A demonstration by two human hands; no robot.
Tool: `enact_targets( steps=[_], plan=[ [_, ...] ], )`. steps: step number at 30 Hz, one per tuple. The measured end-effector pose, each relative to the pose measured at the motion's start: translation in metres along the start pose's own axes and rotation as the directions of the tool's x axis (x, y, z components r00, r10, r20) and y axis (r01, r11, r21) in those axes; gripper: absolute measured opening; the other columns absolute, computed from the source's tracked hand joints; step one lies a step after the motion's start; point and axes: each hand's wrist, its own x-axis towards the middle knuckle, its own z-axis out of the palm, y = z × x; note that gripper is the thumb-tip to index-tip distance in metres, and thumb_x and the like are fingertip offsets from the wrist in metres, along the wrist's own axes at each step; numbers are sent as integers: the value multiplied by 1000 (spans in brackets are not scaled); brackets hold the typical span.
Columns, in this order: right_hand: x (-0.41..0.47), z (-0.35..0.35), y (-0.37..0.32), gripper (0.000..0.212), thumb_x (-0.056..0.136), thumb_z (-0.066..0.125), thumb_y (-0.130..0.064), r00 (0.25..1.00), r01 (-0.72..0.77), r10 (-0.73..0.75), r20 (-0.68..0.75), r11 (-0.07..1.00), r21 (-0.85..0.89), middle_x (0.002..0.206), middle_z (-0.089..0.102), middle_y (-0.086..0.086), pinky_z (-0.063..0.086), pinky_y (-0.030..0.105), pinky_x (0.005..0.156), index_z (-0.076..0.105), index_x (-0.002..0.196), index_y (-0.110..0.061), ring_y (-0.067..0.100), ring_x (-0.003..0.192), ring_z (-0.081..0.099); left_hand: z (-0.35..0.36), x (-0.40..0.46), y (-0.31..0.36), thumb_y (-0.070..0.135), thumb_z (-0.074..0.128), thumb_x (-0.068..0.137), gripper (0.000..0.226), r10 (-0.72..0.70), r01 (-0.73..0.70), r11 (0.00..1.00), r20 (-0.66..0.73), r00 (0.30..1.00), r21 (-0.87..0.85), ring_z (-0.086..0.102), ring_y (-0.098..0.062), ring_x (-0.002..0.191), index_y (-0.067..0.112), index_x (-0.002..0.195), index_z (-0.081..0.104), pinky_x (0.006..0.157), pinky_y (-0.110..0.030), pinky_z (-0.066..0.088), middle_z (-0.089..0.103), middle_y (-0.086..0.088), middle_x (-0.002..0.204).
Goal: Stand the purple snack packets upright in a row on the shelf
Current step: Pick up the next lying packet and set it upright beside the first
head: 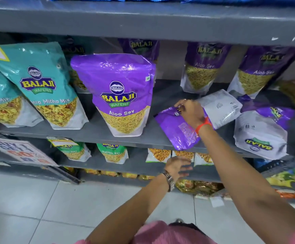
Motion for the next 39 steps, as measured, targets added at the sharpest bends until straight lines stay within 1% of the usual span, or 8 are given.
enact_targets(
  steps=[7, 12, 16, 20, 24, 30, 34, 39],
  plan=[
    [27, 7, 14, 33, 88, 42, -7, 987, 75, -25, 157, 945, -319, 113, 65, 20, 37, 43, 97, 57, 117, -11, 34, 118, 47, 48, 10, 2, 13, 61, 81, 19, 245, -287, 884, -156, 957, -369, 69, -13, 66, 6, 98, 58, 83, -35, 52, 66, -11, 96],
    [45, 4, 20, 35, 88, 43, -7, 953, 145, -21, 303, 908, -393, 120, 59, 22, 38, 44, 100, 57, 119, -14, 35, 121, 44, 56, 15, 4, 9, 54, 85, 13, 220, -342, 833, -307, 926, -436, 68, -12, 50, 12, 73, 53, 56, -26, 56, 71, 3, 53],
    [59, -4, 15, 25, 86, 52, -14, 934, 156, -16, 357, 916, -369, 121, 59, 17, 45, 40, 95, 63, 107, -19, 34, 115, 54, 55, 14, 8, 3, 51, 86, 17, 267, -415, 811, -371, 890, -413, 66, -12, 45, 9, 70, 50, 45, -20, 52, 67, 1, 51],
    [66, -22, 18, 17, 84, 54, -17, 969, 60, -6, 247, 975, -213, 111, 65, 10, 48, 34, 89, 69, 90, -23, 28, 106, 60, 56, 8, 11, 3, 48, 87, 9, 428, -569, 764, -419, 800, -305, 67, -9, 51, 11, 84, 49, 61, -23, 54, 66, -5, 71],
    [71, -45, 15, 23, 86, 55, -24, 991, -51, 64, 114, 993, -111, 110, 69, 15, 52, 38, 84, 67, 103, -14, 34, 102, 64, 55, -2, 33, 5, 46, 89, 12, 586, -742, 654, -523, 619, -147, 67, -7, 60, 10, 81, 54, 63, -11, 52, 58, -3, 79],
    [73, -84, 16, 23, 84, 54, -7, 989, -7, 47, -140, 961, 275, 109, 70, 20, 49, 27, 82, 68, 102, -7, 25, 98, 63, 50, -27, 90, 5, 40, 92, 27, 690, -867, 495, -579, 434, -60, 56, -17, 81, -9, 112, 51, 83, -34, 48, 58, -2, 88],
    [62, -105, 22, 23, 86, 57, -4, 961, -35, 175, -216, 845, 533, 101, 69, 22, 40, 11, 64, 64, 104, 7, 19, 85, 59, 54, -44, 124, 10, 42, 92, 21, 746, -904, 425, -551, 375, -40, 54, -15, 73, -2, 96, 58, 72, -34, 47, 59, -4, 80],
    [39, -111, 40, 13, 82, 52, 13, 931, -9, 276, -238, 671, 741, 47, 59, -19, 40, 9, 53, 63, 79, 9, -11, 43, 50, 59, -52, 160, 10, 51, 88, 35, 824, -934, 350, -496, 273, 68, 32, -8, 51, 22, 55, 49, 50, -27, 29, 42, 14, 38]
  ],
)
